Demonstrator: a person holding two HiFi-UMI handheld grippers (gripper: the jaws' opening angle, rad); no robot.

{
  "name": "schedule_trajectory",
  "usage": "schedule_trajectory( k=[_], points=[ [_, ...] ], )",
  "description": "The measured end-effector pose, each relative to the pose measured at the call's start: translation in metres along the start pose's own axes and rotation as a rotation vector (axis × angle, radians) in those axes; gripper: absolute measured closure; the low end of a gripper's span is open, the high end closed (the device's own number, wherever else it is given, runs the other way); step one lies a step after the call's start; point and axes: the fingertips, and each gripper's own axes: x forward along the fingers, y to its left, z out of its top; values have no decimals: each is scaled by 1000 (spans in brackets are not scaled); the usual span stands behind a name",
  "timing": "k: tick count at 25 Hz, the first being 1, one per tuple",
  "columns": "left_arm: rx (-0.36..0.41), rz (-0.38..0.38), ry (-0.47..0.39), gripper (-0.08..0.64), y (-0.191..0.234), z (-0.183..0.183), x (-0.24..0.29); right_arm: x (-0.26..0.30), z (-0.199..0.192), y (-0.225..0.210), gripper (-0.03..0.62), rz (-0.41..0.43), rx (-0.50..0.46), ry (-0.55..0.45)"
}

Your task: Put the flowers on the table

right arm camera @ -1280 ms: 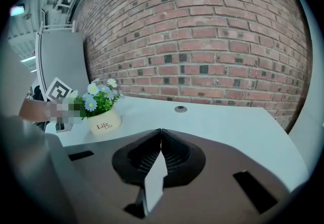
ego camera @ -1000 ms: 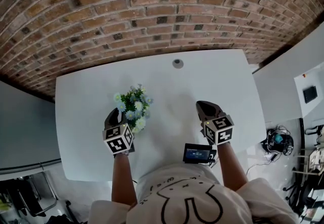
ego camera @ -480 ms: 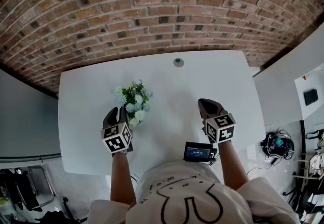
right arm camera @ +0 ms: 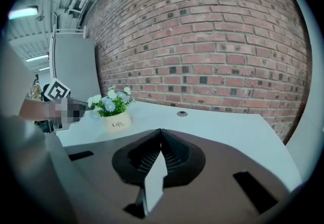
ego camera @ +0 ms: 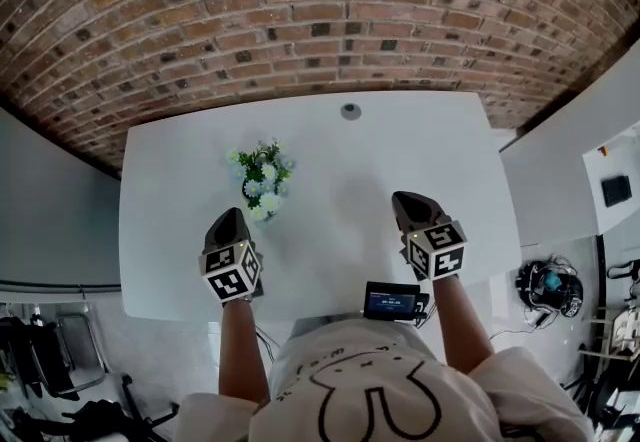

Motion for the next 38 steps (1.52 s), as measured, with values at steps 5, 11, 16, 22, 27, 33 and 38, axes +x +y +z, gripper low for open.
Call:
schedule_trajectory(
  k=[5,11,16,22,27,33,38],
  points=[
    [29,-17,-8,548,-15,-4,-20,-13,-4,7,578,25,-2,-17],
    [58,-29,-21,548,-27,-4,-39,-28,-8,17,578,46,1,-44],
    [87,-56,-35,548,-37,-1,-53,-41,-8,24,578,41,15,-74],
    [112,-76,-100,548,-33,24,-72,-54,5,40,578,37,-5,-112],
    [149,-80,-179,548,-27,49,-91,-65,26,57,578,13,-58,-168],
    [173,-108,-266,548,-27,74,-109,-81,48,63,578,-30,-75,-233],
    [184,-127,-341,548,-29,89,-118,-91,61,63,578,-55,-94,-279]
  ],
)
